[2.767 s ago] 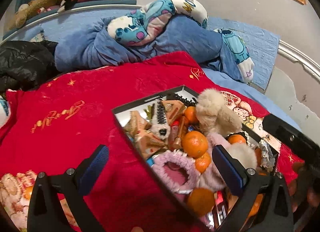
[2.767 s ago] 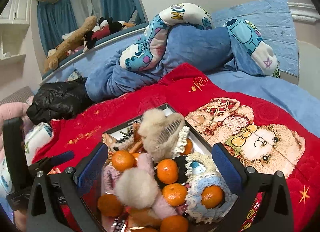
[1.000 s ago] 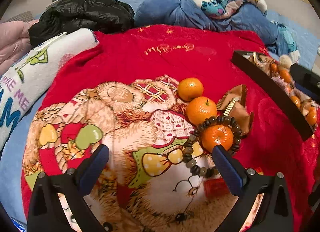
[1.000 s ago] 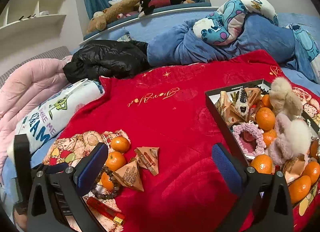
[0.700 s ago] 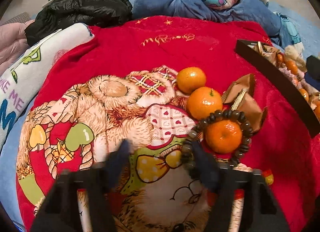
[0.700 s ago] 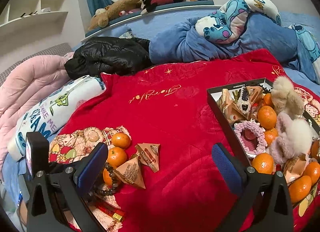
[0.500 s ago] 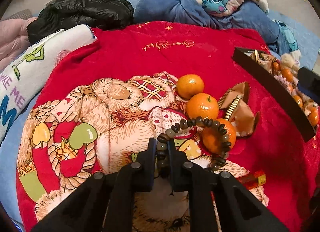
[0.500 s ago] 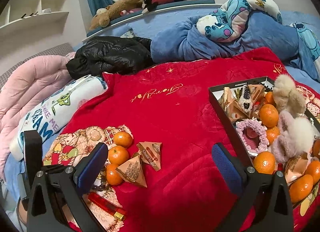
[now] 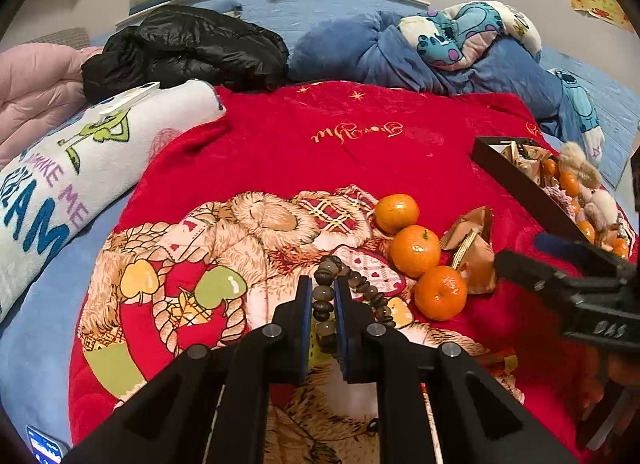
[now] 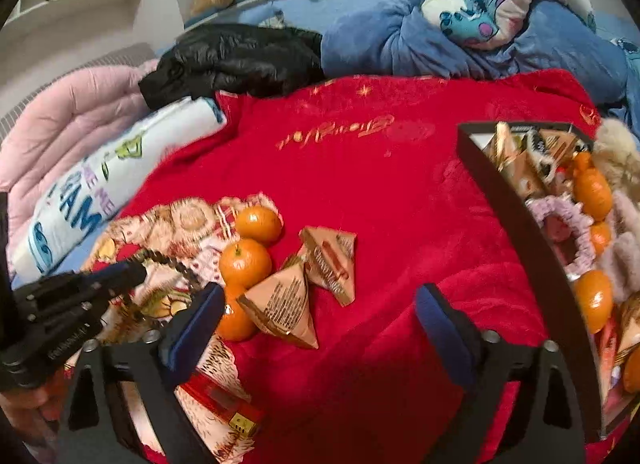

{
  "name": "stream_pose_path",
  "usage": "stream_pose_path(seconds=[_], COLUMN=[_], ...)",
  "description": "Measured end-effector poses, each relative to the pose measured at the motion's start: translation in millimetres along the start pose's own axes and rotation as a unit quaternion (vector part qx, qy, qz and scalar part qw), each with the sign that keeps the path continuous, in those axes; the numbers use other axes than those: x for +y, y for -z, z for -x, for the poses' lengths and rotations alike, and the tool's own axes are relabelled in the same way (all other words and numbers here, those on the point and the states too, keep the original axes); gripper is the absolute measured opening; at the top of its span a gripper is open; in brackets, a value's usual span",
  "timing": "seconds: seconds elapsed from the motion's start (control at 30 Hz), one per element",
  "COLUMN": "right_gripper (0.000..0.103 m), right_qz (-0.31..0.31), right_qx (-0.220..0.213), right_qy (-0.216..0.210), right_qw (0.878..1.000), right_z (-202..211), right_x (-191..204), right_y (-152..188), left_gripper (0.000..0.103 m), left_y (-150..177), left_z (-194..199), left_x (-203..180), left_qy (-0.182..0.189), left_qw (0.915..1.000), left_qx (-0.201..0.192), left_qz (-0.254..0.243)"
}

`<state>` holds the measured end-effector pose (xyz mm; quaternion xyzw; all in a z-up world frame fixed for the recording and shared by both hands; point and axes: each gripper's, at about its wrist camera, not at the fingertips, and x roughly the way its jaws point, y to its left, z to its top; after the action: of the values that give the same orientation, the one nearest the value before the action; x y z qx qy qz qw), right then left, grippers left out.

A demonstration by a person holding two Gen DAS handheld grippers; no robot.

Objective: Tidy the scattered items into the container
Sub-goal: 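Grasp the wooden bead bracelet with the left tool while the right tool grasps a triangular snack packet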

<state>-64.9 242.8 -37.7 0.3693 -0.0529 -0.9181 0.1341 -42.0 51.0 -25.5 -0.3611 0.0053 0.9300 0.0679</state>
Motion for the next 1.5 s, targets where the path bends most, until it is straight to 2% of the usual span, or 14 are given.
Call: stream_pose_path(seconds=[0.17,0.27,0.33,0.57,0.73,0.8,1.17,1.5], right_gripper=[0.086,0.080,0.070,0.055,0.031,0.031,0.031,0.031], right_qz=[0.014,-0.001,-0.008,0.013,0.020,0.028,0.029,0.006], right_qx=[0.022,0.022,0.023,0.037,0.032,0.027,-0.017,-0.043], right_qy=[0.005,0.002,0.012,0.025,0.020,0.028,0.016,0.016], right_qw=[1.000,1.000,1.000,0.999,0.999,0.999,0.999,0.999], right_z=[-16.7,-22.0,-24.5,-34.0,-27.5,-25.2,10.2,39.2], right_x=[6.2,3.3,2.2,12.0,18.3,22.3,26.6,11.0], right_y=[3.1,2.6,0.7,2.1,2.6,3.5,-1.2,-4.2], left_gripper=[0.012,0.012,0.012,0.012,0.012,0.011,0.011,0.011], left_y=[1.2,1.9,1.1,-0.3,-4.4,-5.6,-11.4,-11.7], left_z=[1.9,2.1,-1.7,2.4,7.9,10.4,32.1,55.8], left_x=[1.7,-0.2,-2.7,-4.9,-6.0,-6.5,-4.3,-1.5], left_qy=[0.009,0.012,0.011,0.016,0.029,0.031,0.042,0.079], left_qw=[0.9999,0.9999,0.9999,0.9998,0.9994,0.9993,0.9980,0.9945], left_qx=[0.002,0.001,0.004,-0.001,-0.007,-0.010,-0.033,-0.047], left_qz=[0.008,0.009,0.010,0.011,0.018,0.020,0.034,0.051])
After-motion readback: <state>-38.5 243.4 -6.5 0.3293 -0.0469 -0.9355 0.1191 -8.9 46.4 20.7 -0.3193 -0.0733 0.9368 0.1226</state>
